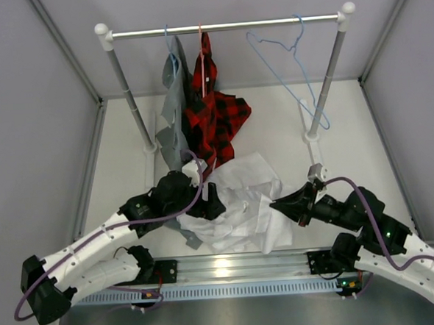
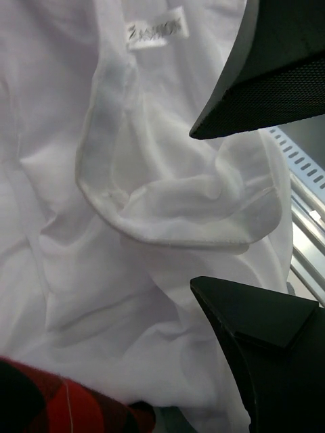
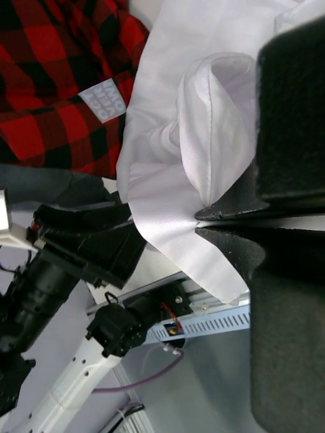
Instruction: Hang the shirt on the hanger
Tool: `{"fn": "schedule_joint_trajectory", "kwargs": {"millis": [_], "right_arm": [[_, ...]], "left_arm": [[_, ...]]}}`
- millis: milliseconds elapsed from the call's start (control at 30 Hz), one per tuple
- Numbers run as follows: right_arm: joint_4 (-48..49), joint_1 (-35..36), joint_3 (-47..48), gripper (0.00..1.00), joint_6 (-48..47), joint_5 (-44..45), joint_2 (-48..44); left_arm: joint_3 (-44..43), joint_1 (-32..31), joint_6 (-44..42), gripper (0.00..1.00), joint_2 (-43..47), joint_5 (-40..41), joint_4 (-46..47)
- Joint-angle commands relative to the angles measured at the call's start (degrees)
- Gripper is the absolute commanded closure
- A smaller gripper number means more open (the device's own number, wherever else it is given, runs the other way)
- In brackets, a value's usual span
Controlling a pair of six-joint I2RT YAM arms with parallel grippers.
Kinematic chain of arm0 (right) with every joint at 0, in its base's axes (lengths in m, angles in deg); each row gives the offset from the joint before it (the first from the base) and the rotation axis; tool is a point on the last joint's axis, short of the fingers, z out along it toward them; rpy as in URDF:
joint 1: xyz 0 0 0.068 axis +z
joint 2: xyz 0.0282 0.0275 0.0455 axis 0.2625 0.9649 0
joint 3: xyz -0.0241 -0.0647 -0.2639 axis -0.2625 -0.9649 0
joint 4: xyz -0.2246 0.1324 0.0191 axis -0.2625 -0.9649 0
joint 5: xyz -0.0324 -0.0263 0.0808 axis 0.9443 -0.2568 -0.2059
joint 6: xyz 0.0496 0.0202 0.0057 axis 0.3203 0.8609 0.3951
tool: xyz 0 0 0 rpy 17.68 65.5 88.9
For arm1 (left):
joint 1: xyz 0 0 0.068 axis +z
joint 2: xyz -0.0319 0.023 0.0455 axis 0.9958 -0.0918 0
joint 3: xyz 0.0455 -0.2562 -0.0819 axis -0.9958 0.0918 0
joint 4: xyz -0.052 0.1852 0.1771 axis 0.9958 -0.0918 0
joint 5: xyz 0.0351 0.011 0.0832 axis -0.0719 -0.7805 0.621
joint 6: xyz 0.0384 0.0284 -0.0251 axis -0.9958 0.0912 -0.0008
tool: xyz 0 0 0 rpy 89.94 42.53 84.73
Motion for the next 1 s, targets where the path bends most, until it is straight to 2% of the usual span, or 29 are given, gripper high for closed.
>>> {"fn": "schedule_joint_trajectory", "kwargs": {"millis": [0,267,367,433,567,767,833,967], "right_arm": [[5.15,0.87,1.24,1.0,-1.06,-4.96,-1.61],[5.33,0.87,1.33,1.0,-1.67,-10.14,-4.95],[5.68,0.87,1.15,1.0,-1.41,-10.33,-6.09],[5.59,0.87,1.06,1.0,-1.23,-9.8,-6.8],[5.68,0.87,1.33,1.0,-0.88,-9.18,-6.63],[2.96,0.87,1.59,1.0,-0.62,-3.39,-5.57],[1.82,0.87,1.42,1.0,0.08,-0.24,-4.78],[0.59,0.87,1.5,0.97,1.05,1.89,-2.15]], "left_arm": [[0.81,-0.34,-0.13,0.14,-0.24,8.64,3.37],[0.46,-0.6,-1.97,0.14,-1.91,9.19,6.97],[1.33,-0.6,-3.2,0.16,-2.08,6.03,9.87],[2.3,-0.6,-3.38,0.21,-2.26,3.31,12.06],[3.97,-0.6,-3.21,0.45,-2.35,-0.56,15.49],[4.24,-0.6,-3.64,0.92,0.55,-1.01,16.9],[3.8,-0.69,-4.25,0.96,3.0,-1.45,16.82],[0.91,-0.6,-4.35,0.94,8.1,-0.75,14.11]]}}
